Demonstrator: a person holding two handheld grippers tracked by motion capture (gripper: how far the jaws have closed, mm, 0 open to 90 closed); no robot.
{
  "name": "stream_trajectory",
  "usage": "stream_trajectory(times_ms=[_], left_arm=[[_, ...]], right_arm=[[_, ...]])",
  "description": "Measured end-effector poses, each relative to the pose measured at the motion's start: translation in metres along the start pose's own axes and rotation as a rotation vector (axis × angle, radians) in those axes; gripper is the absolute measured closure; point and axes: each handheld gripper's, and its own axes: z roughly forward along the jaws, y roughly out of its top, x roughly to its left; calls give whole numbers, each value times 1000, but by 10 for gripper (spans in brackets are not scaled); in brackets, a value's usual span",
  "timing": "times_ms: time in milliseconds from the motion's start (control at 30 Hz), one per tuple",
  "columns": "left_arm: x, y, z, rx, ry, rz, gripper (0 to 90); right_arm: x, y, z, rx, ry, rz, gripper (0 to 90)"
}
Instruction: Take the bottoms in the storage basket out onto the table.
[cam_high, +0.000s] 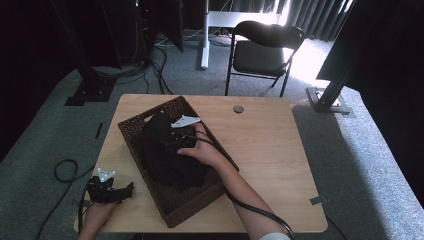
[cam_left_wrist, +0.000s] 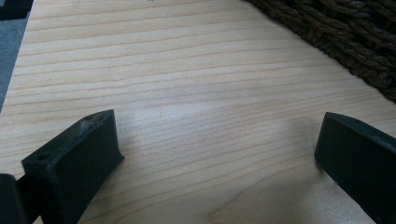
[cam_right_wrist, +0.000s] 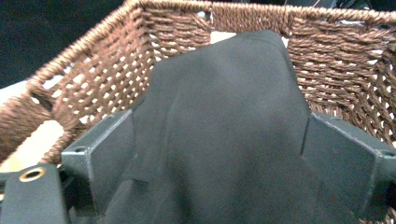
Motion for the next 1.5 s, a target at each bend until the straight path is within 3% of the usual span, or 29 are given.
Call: stream_trajectory(times_ms=[167, 500, 633, 833, 867, 967, 1167, 1233, 1367, 1500], left_arm=[[0, 0, 0, 1, 0, 0, 1], [0, 0, 0, 1, 0, 0, 1], [0, 0, 0, -1, 0, -1, 1], [0, 0, 0, -1, -1, 1, 2], [0, 0, 0, 0, -1, 3, 1], [0, 0, 0, -2, -1, 2, 1], [0, 0, 0, -2, -1, 1, 1], [0, 0, 0, -2, -1, 2, 1], [0, 0, 0, 0, -1, 4, 1], [0, 0, 0, 0, -1, 3, 1]], right_arm=[[0, -1, 9, 8, -10, -5, 103], [2, -9, 32, 126, -16, -15, 103], [0, -10, 37, 149, -20, 16, 103], [-1, -16, 46, 206, -28, 13, 104], [-2, -19, 50, 236, -15, 39, 104], [-3, -22, 55, 249, -35, 40, 104], [1, -31, 65, 333, -86, 3, 104], [1, -32, 67, 332, -87, 5, 103], [0, -38, 70, 322, -71, 68, 104], [-2, -38, 72, 329, -58, 62, 107]])
